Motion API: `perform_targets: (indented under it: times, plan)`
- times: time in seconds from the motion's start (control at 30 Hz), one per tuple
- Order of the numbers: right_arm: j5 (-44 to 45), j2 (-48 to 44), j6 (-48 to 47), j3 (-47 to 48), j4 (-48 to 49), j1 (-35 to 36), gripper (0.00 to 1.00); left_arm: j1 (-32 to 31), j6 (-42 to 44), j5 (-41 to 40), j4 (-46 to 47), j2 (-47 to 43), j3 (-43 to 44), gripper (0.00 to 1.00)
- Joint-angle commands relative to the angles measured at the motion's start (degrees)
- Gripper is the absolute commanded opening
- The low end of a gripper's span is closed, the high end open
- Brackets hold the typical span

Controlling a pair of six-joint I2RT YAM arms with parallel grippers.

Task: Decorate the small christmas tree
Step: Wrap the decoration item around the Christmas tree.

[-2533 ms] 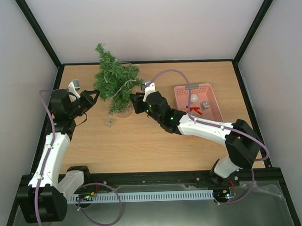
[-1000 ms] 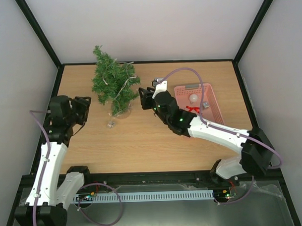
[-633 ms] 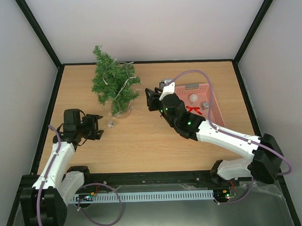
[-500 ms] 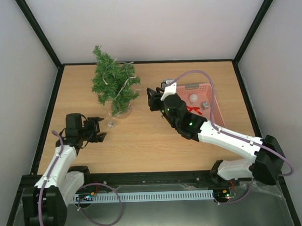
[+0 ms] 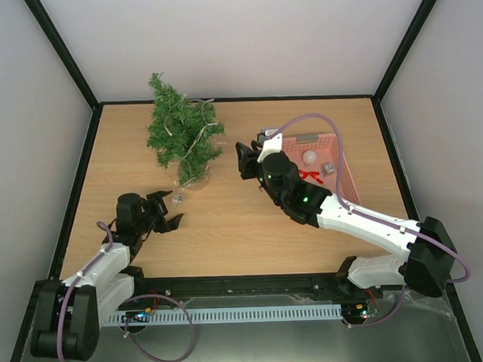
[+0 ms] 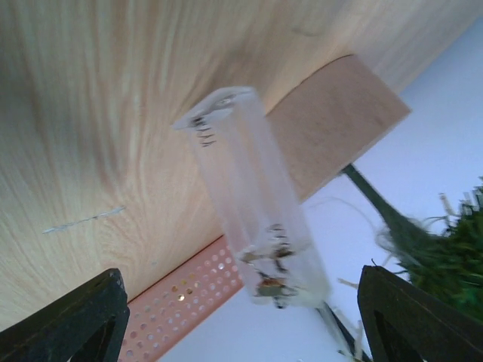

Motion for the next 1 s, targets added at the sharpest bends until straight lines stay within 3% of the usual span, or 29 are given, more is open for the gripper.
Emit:
perform_targets:
  times: [0.0, 0.37, 0.5, 0.67, 0.97]
  plan:
    - [2.1, -0.8, -1.0, -0.8, 1.0, -0.1, 0.44, -3.2, -8.5, -2.1, 9.3, 3.3, -1.8, 0.84]
    - [4.2, -1.1, -3.6, -0.7, 0.9, -0.1, 0.45, -5.9, -12.8, -9.7, 14.9, 9.9, -1.5, 0.8]
    - [4.8, -2.1, -4.0, -1.6, 2.1, -0.2, 0.46, -5.9, -14.6, -12.3, 17.8, 9.6, -1.4, 0.72]
    - [4.7, -1.6, -4.7, -1.5, 2.6, -0.2, 0.46, -5.9, -14.4, -13.0, 14.5, 9.1, 1.0, 0.65]
    - [5.1, -1.9, -5.6, -1.5, 2.7, -0.1, 0.46, -6.0, -15.2, -13.7, 14.0, 8.1, 0.8, 0.42]
